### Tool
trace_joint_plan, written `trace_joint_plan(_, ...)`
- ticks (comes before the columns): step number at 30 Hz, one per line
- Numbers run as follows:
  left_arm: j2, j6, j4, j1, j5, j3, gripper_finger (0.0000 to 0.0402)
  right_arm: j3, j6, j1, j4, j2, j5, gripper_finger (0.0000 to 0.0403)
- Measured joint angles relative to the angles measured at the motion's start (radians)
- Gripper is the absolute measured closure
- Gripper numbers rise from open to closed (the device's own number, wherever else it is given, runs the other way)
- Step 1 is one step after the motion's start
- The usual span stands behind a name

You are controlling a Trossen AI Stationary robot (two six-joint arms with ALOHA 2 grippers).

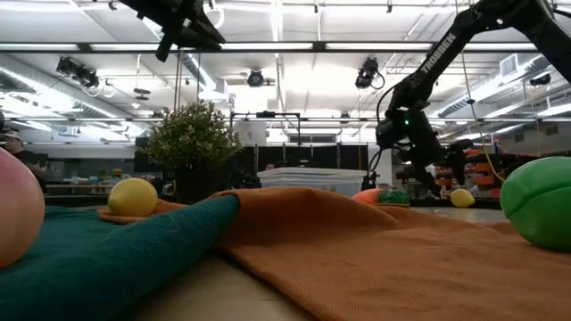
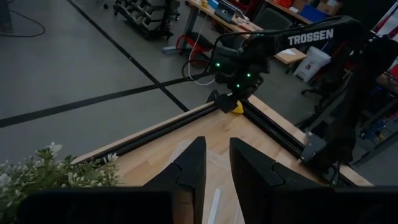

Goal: Pick and placing Produce into tupperware
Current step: Put the top yellow lemon into the transparent bin

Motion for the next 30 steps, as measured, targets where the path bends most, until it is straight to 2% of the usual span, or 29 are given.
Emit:
trace_joint_plan(17, 0.0, 0.0, -0.001, -0.002, 0.0, 0.0, 0.0319, 0.0, 0.028, 0.021, -0.045, 0.072, 0.13, 0.0149)
trace_joint_plan(30, -0.001, 0.0, -0.002, -0.002, 0.0, 0.0, 0.032, 0.0, 0.041, 0.024, -0.039, 0.081, 0.148, 0.0158)
